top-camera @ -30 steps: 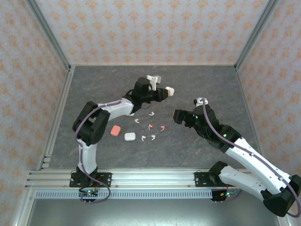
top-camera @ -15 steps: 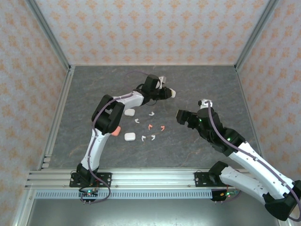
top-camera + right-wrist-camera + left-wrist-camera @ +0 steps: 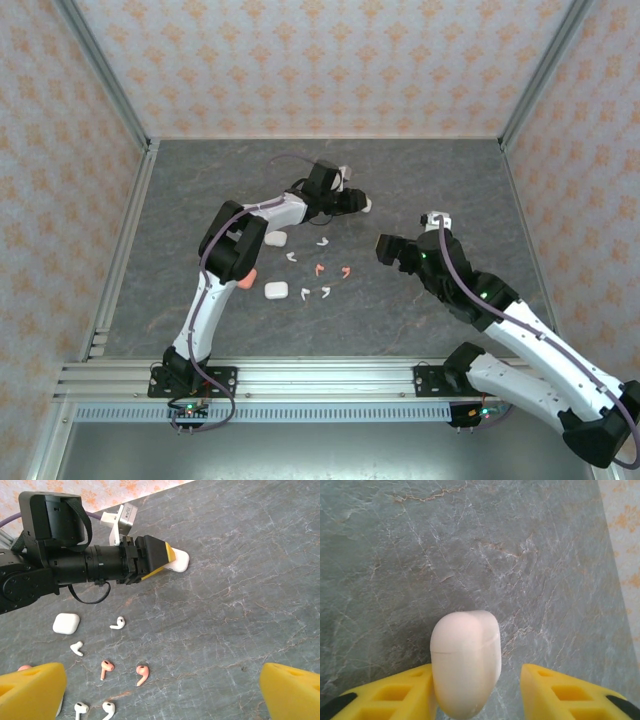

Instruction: Insert the wireless bluetooth earbuds into the charging case

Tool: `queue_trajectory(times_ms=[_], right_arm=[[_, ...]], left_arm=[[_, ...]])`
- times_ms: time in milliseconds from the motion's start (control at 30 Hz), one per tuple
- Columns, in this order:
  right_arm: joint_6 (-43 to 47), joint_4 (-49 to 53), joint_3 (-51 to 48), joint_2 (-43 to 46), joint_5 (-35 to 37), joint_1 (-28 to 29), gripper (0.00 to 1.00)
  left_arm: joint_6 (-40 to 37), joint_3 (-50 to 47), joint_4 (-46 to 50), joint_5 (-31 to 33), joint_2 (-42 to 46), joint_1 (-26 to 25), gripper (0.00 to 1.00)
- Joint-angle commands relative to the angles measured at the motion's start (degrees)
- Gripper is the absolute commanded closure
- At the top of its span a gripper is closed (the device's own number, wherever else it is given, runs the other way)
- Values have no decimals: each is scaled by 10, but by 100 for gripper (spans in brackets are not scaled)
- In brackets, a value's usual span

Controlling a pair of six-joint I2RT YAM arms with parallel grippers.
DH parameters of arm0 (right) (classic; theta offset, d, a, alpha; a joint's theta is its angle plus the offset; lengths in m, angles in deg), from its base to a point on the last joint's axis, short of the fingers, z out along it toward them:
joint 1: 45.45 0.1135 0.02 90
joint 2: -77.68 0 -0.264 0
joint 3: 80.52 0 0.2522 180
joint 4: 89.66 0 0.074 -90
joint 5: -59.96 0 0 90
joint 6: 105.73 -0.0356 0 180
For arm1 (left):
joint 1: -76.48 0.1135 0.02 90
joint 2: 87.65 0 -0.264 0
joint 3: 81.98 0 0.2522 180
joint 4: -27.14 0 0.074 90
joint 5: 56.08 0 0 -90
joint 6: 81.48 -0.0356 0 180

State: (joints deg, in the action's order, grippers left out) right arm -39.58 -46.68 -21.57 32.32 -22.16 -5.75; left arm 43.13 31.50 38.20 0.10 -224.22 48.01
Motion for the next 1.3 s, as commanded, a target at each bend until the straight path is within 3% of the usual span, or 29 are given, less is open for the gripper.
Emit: queue_trajectory(times_ms=[0, 300, 567, 800, 933, 1100, 1267], right_arm=[[13, 10, 9, -4, 24, -1, 1], [36, 35, 27, -1, 56, -1, 1], [87, 34, 43, 3, 93, -1, 1], [193, 5, 58, -5, 20, -1, 1], [245, -7, 77, -30, -69, -1, 1], [293, -48, 94, -83, -196, 14, 1], [403, -81, 105, -152, -216, 73, 1]], left_arm=[[-11, 16, 25, 18, -2, 5, 51], [-37, -20, 48, 66, 53, 12, 38], [-37, -182, 2, 125, 224, 28, 30], [-61, -342, 2, 182, 421, 51, 24], [-60, -425, 5, 206, 529, 71, 17], [-67, -489, 39, 200, 632, 107, 11], [-46, -543, 67, 174, 710, 171, 6]])
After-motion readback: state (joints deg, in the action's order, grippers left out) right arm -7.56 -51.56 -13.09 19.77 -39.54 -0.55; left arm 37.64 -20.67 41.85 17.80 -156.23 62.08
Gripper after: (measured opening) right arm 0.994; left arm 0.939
